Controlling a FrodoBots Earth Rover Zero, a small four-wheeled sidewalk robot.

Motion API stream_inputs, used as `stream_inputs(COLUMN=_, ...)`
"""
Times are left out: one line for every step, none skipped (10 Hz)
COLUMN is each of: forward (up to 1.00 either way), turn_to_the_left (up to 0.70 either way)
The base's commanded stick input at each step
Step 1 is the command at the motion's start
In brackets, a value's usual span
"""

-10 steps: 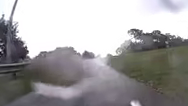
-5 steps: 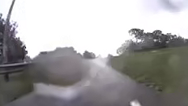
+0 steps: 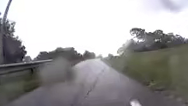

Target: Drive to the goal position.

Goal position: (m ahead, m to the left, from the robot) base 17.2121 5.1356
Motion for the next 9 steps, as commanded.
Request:
stream_inputs(forward=0.85, turn_to_the_left=0.00)
stream_inputs(forward=0.85, turn_to_the_left=0.00)
stream_inputs(forward=0.85, turn_to_the_left=0.00)
stream_inputs(forward=0.85, turn_to_the_left=0.00)
stream_inputs(forward=0.86, turn_to_the_left=0.00)
stream_inputs(forward=1.00, turn_to_the_left=0.00)
stream_inputs(forward=1.00, turn_to_the_left=0.00)
stream_inputs(forward=1.00, turn_to_the_left=0.00)
stream_inputs(forward=1.00, turn_to_the_left=0.00)
